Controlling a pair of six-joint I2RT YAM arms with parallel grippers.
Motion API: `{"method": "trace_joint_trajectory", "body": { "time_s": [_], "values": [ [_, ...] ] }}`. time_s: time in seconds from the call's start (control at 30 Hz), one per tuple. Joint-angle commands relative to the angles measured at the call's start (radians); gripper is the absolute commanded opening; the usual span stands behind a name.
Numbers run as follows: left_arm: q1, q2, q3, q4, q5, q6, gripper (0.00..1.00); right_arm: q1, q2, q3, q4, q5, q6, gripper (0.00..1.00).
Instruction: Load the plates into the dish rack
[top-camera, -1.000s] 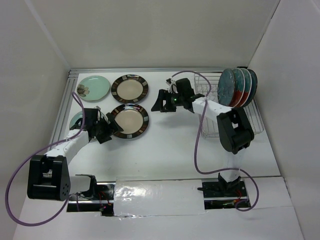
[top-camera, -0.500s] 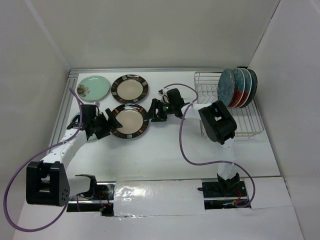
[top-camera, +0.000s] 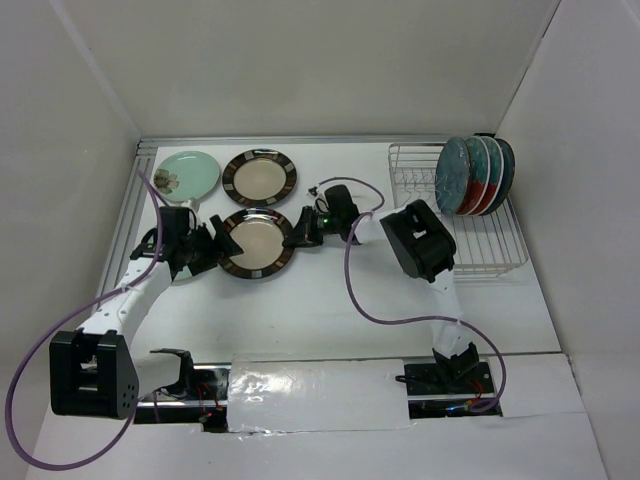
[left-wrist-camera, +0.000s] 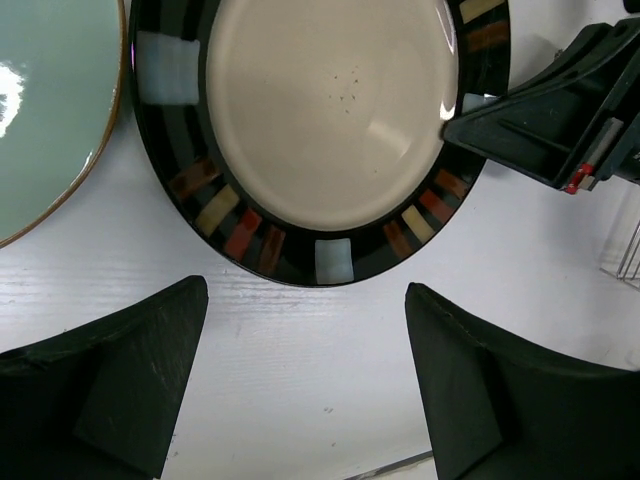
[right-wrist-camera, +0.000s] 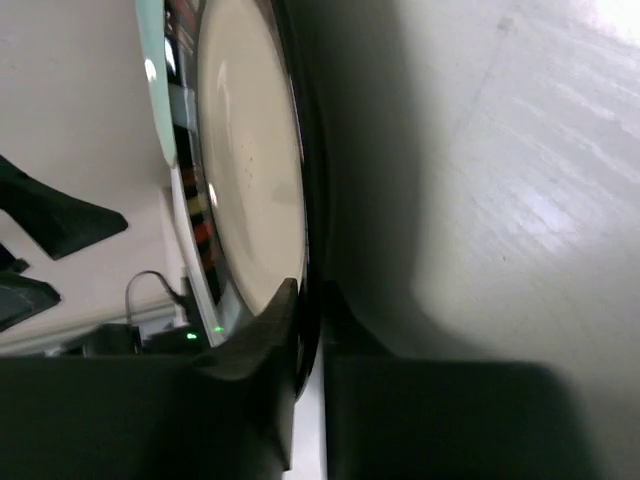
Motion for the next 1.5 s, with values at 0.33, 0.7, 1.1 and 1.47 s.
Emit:
{"method": "trace_joint_trajectory", "body": {
  "time_s": [0.33, 0.7, 1.1, 1.47],
  "values": [
    [0.006, 0.009, 0.127, -0.006, -0.022, 0.061, 0.92, -0.081, -0.331, 0.164, -0.561, 0.31, -0.42, 0.0],
    [0.006, 0.1, 0.165, 0.032, -0.013, 0.061, 0.92, -0.236, -0.675, 0.401, -0.73, 0.863, -0.73, 0.0],
    [0.006, 0.129, 0.125, 0.081, 0.024, 0.052, 0.92, -0.44, -0.905, 0.195, -0.498, 1.043, -0.965, 0.0],
    [-0.003, 0.129, 0.125, 0.081, 0.033, 0.052, 0.92, -0.491, -0.934, 0.027, -0.363, 1.16, -0.976, 0.0]
  ]
}}
